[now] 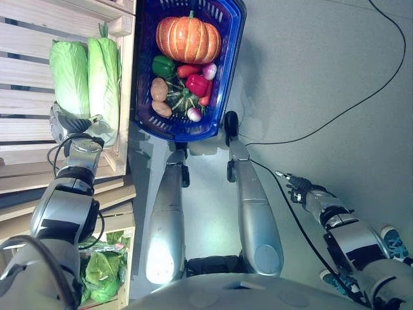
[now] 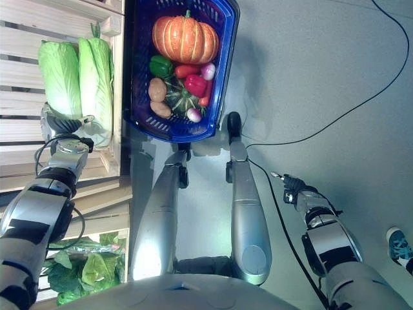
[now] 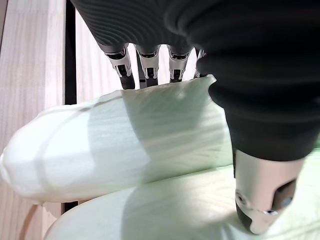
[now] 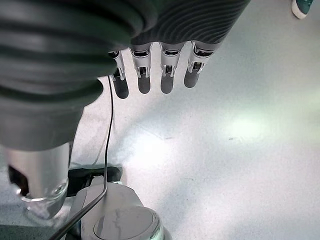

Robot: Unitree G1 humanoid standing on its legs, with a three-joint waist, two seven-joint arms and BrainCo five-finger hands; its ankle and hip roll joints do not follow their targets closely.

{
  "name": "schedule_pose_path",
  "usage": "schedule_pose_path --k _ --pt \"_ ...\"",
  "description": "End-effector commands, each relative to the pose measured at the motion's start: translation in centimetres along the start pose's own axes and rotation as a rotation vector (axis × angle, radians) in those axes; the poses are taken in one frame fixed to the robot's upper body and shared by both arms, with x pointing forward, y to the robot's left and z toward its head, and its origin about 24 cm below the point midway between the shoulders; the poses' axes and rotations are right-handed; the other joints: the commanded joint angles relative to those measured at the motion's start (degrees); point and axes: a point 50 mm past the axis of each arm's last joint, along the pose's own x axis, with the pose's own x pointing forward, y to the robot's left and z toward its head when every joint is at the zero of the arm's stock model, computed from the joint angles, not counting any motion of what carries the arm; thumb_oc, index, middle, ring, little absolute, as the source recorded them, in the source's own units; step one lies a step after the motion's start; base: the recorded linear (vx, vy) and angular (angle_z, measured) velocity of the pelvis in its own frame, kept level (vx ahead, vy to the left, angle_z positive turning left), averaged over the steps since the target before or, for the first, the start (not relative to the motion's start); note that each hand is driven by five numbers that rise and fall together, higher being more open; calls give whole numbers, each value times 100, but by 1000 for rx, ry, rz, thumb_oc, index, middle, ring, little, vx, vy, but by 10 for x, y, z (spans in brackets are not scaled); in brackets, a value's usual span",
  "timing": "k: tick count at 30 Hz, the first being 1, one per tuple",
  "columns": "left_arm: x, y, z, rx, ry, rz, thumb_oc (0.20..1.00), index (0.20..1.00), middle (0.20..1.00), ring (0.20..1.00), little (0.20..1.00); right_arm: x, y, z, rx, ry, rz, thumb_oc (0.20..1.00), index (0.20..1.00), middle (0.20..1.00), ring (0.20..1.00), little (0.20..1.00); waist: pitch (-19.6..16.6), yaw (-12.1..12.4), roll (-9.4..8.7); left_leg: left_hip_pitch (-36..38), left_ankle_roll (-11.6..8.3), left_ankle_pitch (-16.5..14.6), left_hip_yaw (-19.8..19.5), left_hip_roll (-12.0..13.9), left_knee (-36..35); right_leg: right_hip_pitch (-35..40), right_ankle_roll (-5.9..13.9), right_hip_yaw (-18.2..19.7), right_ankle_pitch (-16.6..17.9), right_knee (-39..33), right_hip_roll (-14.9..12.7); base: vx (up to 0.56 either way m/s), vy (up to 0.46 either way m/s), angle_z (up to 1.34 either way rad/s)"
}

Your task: Pick up fruits and vegetables into the basket

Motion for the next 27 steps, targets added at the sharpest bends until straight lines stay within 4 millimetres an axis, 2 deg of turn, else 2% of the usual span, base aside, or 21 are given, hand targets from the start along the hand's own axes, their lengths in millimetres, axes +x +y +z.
schedule_pose_path --k 1,10,19,20,21,22,23,27 --pt "-11 1 -50 78 189 37 1000 1000 1000 1000 1000 -4 -24 -27 -31 87 -61 1000 1000 1000 1000 1000 -217 98 68 -162 -88 191 -140 -96 -229 46 -32 -276 -1129 860 284 0 0 0" --pt "-15 -3 -56 146 216 34 1000 1000 1000 1000 1000 -4 -20 -23 -19 82 -53 1000 1000 1000 1000 1000 -217 124 6 -227 -105 199 -167 -92 -217 -22 -29 -300 -1122 879 291 1 0 1" --pt "-14 -4 -49 272 135 27 1000 1000 1000 1000 1000 -4 -22 -21 -18 74 -54 1000 1000 1000 1000 1000 -217 130 3 -225 -108 217 -184 -102 -297 -33 -23 -291 -1082 794 302 0 -1 0" --pt "-14 -4 -49 281 123 23 768 768 768 768 768 -4 -22 -22 -17 73 -54 1000 1000 1000 1000 1000 -217 133 9 -225 -110 222 -185 -104 -305 -31 -23 -292 -1077 786 302 0 0 0" --pt "-14 -5 -48 282 113 21 460 460 460 460 460 -4 -22 -22 -17 70 -55 1000 1000 1000 1000 1000 -217 135 15 -227 -110 226 -185 -106 -312 -34 -23 -293 -1074 781 302 0 0 0" --pt "-15 -6 -48 279 109 15 238 238 238 238 238 -4 -22 -21 -19 68 -55 1000 1000 1000 1000 1000 -217 133 22 -225 -109 229 -184 -108 -328 -36 -20 -288 -1071 771 303 0 0 0" --pt "-15 -7 -47 278 103 6 200 200 200 200 200 -4 -21 -21 -21 67 -56 1000 1000 1000 1000 1000 -217 132 28 -222 -107 234 -185 -110 -344 -36 -18 -281 -1067 758 305 0 0 0" --pt "-14 -8 -45 275 85 -21 200 200 200 200 200 -4 -23 -20 -18 59 -59 1000 1000 1000 1000 1000 -217 144 49 -235 -108 255 -185 -116 -366 -38 -19 -302 -1054 729 297 0 0 0"
